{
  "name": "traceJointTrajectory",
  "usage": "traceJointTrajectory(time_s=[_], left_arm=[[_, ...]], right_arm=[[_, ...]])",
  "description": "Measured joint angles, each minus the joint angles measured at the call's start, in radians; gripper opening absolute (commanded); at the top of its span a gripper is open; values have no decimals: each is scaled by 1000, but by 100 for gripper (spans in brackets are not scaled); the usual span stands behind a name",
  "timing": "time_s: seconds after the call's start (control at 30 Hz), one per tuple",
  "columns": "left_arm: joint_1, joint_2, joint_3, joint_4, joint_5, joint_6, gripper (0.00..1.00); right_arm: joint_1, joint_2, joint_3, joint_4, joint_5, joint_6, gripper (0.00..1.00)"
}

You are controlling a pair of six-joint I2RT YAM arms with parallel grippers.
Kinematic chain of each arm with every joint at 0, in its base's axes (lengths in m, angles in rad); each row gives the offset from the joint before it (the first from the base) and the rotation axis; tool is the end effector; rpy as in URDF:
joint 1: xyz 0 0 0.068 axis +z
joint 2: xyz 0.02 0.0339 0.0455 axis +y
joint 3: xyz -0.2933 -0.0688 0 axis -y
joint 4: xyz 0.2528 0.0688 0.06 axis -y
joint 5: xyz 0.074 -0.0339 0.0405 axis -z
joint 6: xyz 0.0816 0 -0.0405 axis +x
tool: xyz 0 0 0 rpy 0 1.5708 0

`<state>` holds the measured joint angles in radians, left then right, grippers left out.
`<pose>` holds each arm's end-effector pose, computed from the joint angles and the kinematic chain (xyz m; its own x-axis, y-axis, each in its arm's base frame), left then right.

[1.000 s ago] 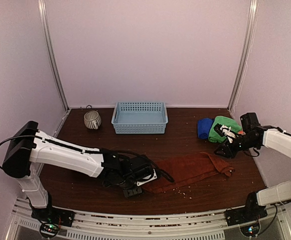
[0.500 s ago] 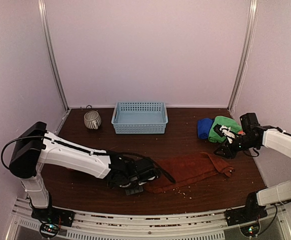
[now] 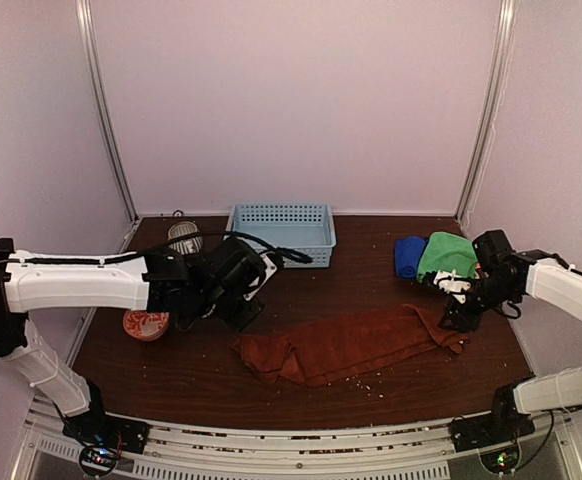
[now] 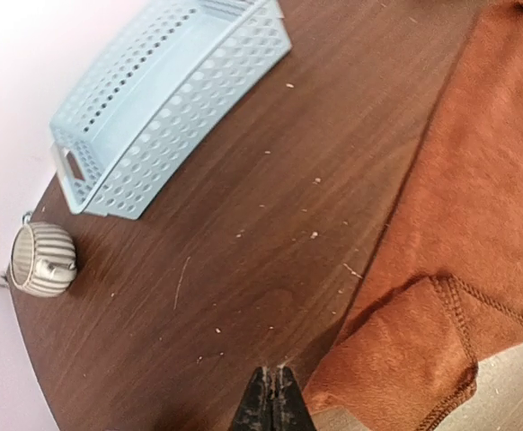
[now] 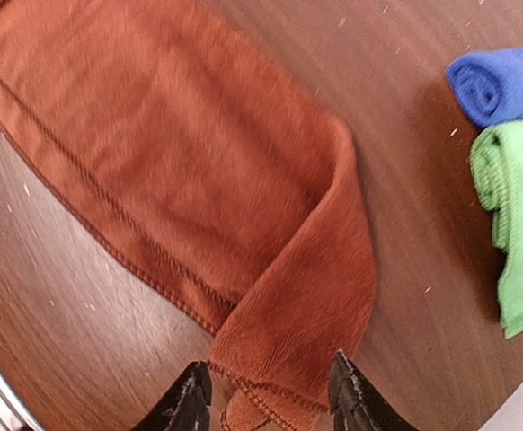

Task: Roll the towels
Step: Pick up the towel from the center of the board.

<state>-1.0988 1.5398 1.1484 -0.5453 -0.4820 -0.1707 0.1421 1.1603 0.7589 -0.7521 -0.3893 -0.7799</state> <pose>0.1947 -0.2982 0.2478 -0.4738 0.5971 -0.6473 0.5924 0.7599 0.2674 0.2131 0.0618 0.2022 -0.4442 -0.7208 -0.5321 -0.8378 0.5446 -0.0383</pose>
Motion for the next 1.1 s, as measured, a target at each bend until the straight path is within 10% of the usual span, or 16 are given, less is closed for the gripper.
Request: traceJointTrajectory(time_s=[0.23, 1.1], left_arm=[[-5, -58, -104, 81, 207, 31, 55], [-143, 229, -71, 45, 213, 251, 30]], right_arm=[[66, 13, -66, -11, 107, -8, 47], [129, 54, -103, 107, 186, 122, 52]])
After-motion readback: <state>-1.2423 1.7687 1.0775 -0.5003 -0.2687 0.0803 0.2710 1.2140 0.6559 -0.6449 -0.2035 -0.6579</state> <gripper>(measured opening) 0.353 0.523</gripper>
